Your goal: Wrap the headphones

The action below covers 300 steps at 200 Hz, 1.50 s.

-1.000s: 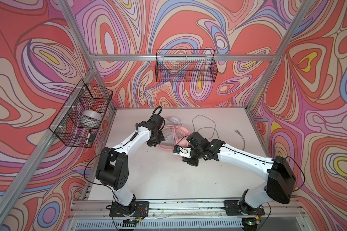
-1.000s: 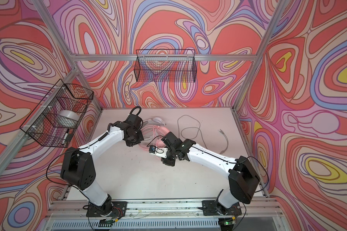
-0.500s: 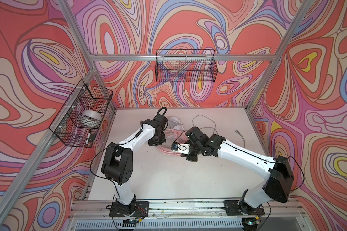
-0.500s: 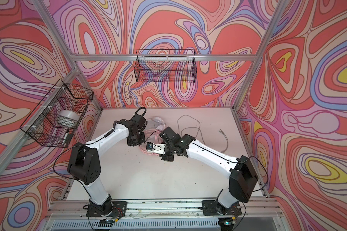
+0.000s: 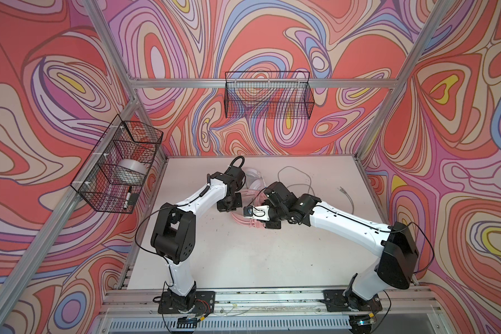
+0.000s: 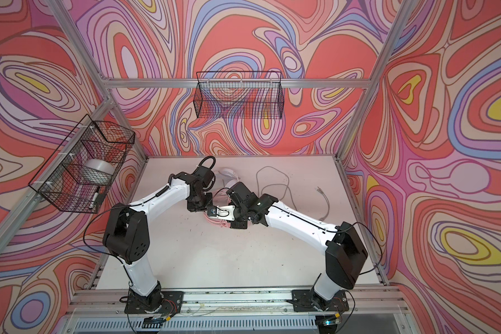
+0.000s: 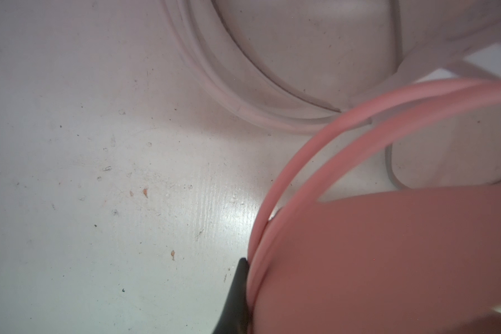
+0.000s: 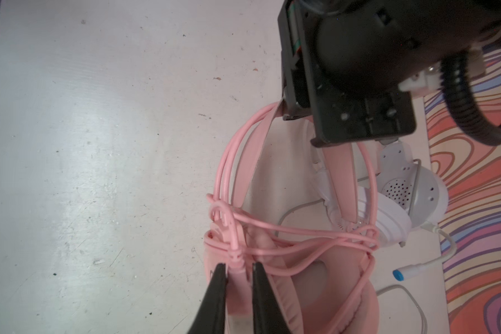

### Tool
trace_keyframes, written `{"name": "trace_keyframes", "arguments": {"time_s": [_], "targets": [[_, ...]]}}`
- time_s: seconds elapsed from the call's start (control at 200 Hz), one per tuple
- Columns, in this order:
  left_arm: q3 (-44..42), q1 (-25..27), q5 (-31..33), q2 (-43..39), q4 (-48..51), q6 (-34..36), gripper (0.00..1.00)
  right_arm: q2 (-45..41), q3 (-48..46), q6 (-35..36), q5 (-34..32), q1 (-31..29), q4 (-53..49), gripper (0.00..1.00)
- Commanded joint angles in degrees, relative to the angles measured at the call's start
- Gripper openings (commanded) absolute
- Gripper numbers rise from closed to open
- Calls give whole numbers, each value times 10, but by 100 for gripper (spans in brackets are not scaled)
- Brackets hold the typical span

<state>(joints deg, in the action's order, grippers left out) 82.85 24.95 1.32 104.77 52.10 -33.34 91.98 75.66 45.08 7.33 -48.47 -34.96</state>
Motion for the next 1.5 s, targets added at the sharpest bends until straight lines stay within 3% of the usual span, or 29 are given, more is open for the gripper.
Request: {"name": "trace_keyframes", "arguments": {"time_s": [0.0,0.666,1.498], "targets": [[2,6,-45,-2,-13,11,0,8,3,12,-9,-3,45,0],[16,28,-49,14,11,38,0,30,7,26,37,-2,88,0],[-1,36,-77,0,-5,56,0,68,-3,11,47,-3,128,0]]}}
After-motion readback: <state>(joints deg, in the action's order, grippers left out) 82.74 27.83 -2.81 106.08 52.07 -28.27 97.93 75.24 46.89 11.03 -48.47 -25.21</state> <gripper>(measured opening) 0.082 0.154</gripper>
